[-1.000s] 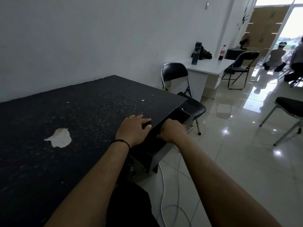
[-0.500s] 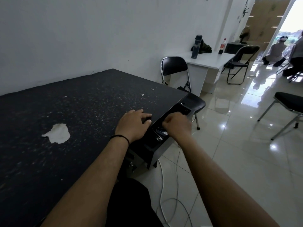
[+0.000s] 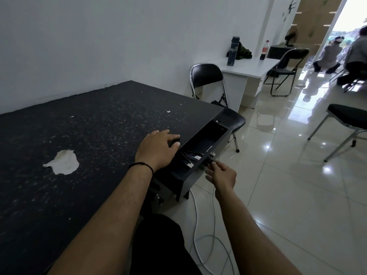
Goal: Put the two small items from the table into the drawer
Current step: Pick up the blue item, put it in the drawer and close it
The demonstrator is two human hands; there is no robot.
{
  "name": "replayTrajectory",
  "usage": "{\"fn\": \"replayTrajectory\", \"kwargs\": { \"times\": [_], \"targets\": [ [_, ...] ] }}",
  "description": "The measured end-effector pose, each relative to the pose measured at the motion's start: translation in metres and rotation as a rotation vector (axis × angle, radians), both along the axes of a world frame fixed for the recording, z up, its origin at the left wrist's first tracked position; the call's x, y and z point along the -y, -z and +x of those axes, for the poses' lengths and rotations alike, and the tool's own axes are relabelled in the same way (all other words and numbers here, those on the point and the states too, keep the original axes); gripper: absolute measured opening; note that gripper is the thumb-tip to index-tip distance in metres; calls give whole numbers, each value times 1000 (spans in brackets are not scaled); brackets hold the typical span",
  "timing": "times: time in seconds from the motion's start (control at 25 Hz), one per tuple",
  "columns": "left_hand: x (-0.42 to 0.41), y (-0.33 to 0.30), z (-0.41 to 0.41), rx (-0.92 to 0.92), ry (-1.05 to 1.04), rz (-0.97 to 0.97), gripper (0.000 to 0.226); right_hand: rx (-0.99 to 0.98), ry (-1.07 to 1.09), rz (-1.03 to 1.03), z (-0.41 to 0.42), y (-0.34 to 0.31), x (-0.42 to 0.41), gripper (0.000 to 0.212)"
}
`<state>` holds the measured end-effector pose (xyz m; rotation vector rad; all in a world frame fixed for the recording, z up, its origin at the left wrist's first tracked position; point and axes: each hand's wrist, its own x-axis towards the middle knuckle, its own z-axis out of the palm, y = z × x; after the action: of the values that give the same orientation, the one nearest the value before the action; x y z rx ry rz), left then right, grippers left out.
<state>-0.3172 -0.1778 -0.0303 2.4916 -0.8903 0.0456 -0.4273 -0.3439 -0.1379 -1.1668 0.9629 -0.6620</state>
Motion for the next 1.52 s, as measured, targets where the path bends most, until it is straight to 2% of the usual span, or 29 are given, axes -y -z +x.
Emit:
{"fn": "replayTrajectory", "kwargs": {
  "times": [0.16,0.28,0.64,1.32,1.44,1.52],
  "targets": [
    [0,2,2,2,9,4,42,20,157,-72,16,-3,0,22],
    [1,2,5,15,8,6,42,29,106,-117,32,-13,5,19],
    [3,5,5,33,-7,25,44,19,11,-64,78,-13,-7,13],
    [1,5,4,29,-4,26,43,-20,-67,-110,102,-16,-16,20],
    [2,4,6,29,1,27,43,-18,-106,-113,100,-18,-16,25],
    [1,5,5,24,2,29,44,-65,-132,-193,93,-20,-18,32]
  ]
}}
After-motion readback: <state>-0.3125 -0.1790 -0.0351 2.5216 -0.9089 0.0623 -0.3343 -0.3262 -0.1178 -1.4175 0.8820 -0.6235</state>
